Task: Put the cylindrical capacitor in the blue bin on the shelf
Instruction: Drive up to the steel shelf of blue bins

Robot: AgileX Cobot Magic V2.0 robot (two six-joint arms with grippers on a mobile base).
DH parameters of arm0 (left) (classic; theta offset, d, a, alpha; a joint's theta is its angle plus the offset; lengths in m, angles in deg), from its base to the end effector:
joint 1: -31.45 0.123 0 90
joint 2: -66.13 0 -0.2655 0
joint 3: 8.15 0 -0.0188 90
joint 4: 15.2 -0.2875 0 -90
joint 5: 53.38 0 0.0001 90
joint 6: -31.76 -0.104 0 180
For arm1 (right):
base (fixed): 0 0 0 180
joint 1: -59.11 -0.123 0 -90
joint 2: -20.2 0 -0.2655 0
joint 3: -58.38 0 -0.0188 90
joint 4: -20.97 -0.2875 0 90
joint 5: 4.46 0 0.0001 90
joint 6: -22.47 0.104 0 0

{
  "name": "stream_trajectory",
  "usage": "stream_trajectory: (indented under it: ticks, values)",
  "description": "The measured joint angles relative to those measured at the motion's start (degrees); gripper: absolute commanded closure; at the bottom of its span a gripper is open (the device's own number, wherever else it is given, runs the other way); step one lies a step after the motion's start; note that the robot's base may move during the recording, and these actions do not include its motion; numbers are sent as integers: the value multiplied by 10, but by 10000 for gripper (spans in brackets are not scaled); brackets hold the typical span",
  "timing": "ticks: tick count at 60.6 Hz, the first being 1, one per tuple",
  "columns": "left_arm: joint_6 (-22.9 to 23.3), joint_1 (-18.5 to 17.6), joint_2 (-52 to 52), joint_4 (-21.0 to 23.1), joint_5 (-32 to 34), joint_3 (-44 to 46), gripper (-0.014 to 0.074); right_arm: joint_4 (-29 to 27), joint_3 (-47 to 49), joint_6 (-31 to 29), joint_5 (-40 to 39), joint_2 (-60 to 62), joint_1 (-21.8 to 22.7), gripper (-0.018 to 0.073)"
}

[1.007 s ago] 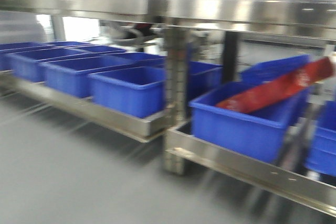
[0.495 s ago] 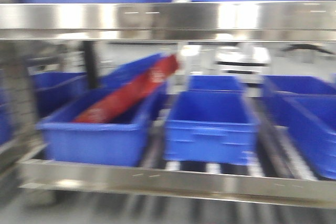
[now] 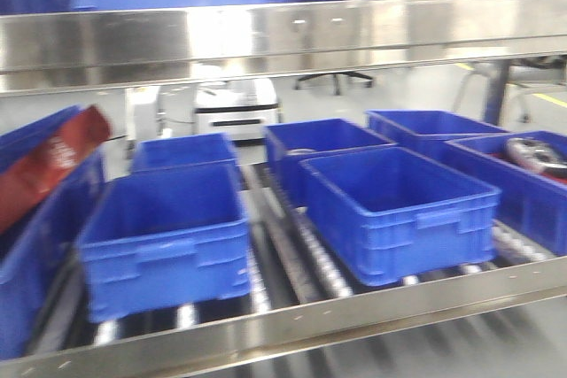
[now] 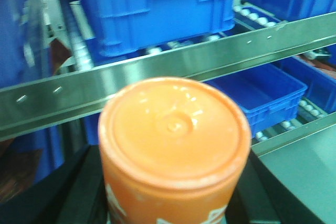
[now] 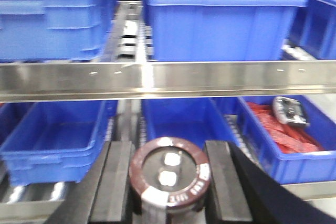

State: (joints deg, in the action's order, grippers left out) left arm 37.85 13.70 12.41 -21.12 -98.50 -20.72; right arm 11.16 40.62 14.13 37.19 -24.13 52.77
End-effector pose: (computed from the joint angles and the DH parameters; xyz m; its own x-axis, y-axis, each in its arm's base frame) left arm 0.1882 -0.0523 0.4322 -0.3531 0.0782 -0.9323 0.2276 0.9738 -0.0045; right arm 0.1536 0.0289 0.4358 -0.2252 -0.0421 -0.9734 -0.2231 0.9747 0.0095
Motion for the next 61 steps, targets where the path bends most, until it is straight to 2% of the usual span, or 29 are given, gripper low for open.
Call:
stream_trajectory:
  ticks: [61]
  values:
    - [0,0,-1,0,0,0,707,0,0,0,0,0,0,721]
